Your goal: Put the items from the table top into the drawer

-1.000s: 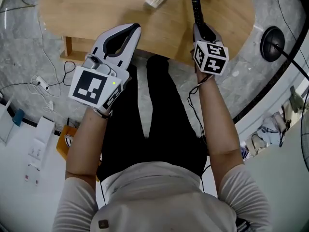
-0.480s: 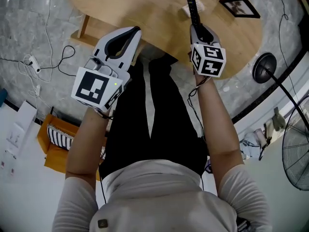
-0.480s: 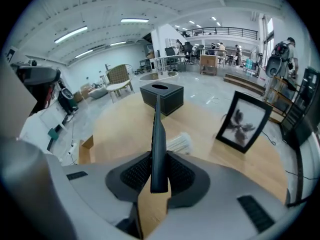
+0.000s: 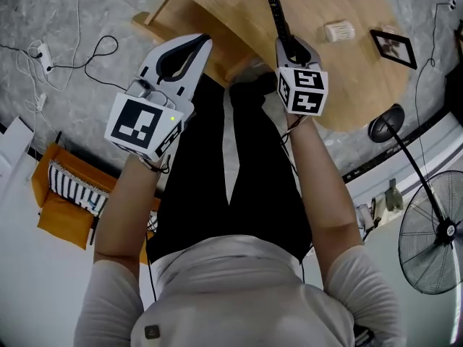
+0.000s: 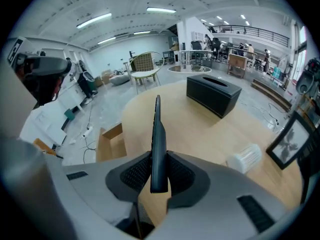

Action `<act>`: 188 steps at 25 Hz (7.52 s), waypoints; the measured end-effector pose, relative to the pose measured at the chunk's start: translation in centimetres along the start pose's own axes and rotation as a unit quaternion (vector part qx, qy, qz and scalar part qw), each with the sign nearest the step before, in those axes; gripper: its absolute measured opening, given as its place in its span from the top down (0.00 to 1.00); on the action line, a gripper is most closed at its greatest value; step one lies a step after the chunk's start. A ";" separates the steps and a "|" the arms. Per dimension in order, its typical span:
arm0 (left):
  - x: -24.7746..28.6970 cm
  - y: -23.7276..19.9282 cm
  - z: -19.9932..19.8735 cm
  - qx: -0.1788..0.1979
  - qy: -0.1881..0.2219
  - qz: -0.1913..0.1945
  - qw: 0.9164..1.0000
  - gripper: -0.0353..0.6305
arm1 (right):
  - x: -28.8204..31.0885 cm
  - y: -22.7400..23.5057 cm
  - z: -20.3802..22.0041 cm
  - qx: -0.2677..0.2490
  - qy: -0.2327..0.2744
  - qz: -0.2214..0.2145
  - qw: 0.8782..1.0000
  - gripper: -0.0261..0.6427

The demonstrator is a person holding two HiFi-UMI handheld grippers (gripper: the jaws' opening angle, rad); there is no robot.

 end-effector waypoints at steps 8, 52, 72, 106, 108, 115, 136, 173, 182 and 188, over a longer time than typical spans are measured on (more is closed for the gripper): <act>-6.5 -3.8 2.7 -0.034 0.022 -0.044 0.998 0.93 | 2.0 -8.8 -1.6 -0.065 -0.004 -0.046 0.997 0.81; -13.5 -10.9 11.7 -0.114 0.074 -0.108 0.985 0.93 | 11.5 -21.8 5.7 -0.215 -0.122 -0.141 0.959 0.78; -11.0 -10.1 9.9 -0.097 0.059 -0.083 0.990 0.93 | 9.9 -19.8 4.0 -0.169 -0.084 -0.135 0.973 0.75; -11.5 17.8 -23.9 0.144 0.077 0.046 0.986 0.93 | -34.5 0.8 -20.5 -0.053 0.241 -0.039 0.968 0.92; -11.1 20.4 -25.4 0.155 0.086 0.059 0.982 0.93 | -38.6 2.5 -21.4 -0.049 0.270 -0.024 0.961 0.92; -6.9 30.6 -29.5 0.190 0.107 0.134 0.967 0.93 | -50.2 10.1 -20.4 -0.020 0.335 0.024 0.942 0.92; -1.3 39.6 -33.1 0.279 0.078 0.259 0.921 0.93 | -56.0 15.1 -15.5 0.069 0.345 0.117 0.929 0.92; 2.4 29.7 -31.5 0.241 -0.008 0.283 0.928 0.93 | -44.1 16.4 -14.5 0.199 0.236 0.136 0.941 0.91; 7.8 27.2 -29.3 0.217 -0.040 0.260 0.940 0.93 | -37.8 20.2 -11.1 0.230 0.185 0.095 0.951 0.83; 11.6 24.2 -26.9 0.194 -0.068 0.237 0.950 0.93 | -31.8 21.5 -8.7 0.246 0.145 0.062 0.956 0.79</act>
Point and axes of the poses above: the fingertips, and each gripper's own axes: x forward along the fingers, y to its right, z out of its underside, the point moved 7 cm from there along -x, backward along the fingers, and after that the axes turned 15 degrees about z, right-handed, at the moved point
